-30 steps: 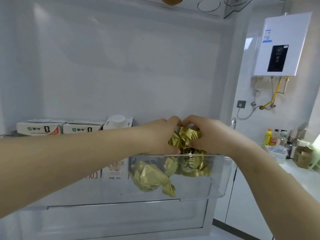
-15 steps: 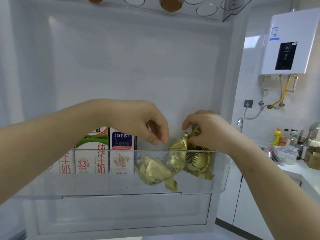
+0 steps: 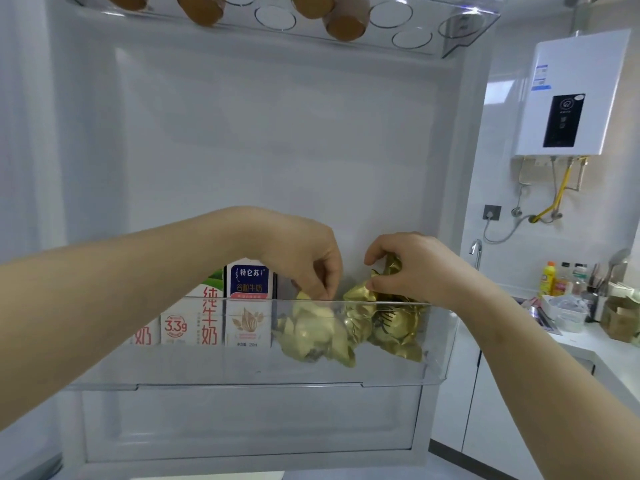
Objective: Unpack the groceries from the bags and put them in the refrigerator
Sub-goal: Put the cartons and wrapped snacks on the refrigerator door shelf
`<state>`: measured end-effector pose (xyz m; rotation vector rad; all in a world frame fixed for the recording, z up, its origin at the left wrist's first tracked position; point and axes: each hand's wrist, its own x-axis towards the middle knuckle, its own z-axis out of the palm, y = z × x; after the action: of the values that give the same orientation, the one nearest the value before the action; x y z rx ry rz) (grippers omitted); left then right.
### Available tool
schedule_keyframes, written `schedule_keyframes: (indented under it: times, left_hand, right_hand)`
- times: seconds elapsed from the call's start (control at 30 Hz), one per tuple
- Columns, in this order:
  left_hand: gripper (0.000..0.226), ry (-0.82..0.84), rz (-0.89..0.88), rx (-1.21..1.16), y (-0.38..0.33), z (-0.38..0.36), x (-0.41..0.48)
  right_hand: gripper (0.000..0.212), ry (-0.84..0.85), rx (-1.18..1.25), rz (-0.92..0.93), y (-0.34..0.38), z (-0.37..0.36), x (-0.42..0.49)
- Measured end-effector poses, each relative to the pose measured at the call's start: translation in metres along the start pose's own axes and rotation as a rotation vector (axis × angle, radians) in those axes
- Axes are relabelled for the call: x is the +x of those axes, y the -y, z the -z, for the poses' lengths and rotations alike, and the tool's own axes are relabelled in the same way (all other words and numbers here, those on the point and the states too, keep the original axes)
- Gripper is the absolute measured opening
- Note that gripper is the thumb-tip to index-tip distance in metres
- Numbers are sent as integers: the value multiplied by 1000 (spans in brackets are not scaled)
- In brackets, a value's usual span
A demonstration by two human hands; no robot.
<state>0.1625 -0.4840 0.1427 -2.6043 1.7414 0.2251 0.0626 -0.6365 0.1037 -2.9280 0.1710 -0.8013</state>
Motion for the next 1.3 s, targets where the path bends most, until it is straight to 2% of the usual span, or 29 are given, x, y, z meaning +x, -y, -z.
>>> schedule_keyframes:
  times: [0.07,0.17,0.23,0.3,0.4,0.47,0.63,0.97,1.17,1.3]
  left_hand:
    - [9,-168,-32,61,2,4,-3]
    - [8,-370,71,344,2,5,2]
    - [11,-406,197,511,-6,-7,14]
    - [12,-348,281,558,-17,-19,22]
    - [12,-307,238,464,-21,-21,27]
    - [24,-330,201,332,-17,-17,23]
    - [16,-367,128,135,-12,-14,12]
    - [23,-441,44,55,-16,-22,-10]
    - [16,-514,-71,-1,-20,-32,-12]
    - [12,-630,-144,-62,-35,-36,-14]
  right_hand:
    - [28,-3,4,1,0,0,-1]
    - [28,0,-2,-2,1,1,-2]
    - [28,3,-1,-7,1,1,-3]
    - [26,6,12,-12,2,1,-3]
    - [22,-3,21,-30,2,0,-2]
    - [17,-27,49,-41,2,0,-2]
    - [8,-115,128,-39,3,2,-5]
    - [3,-174,163,-85,18,11,-32]
    - [1,-261,179,-170,29,9,-58]
    - [11,-334,162,-235,28,15,-84]
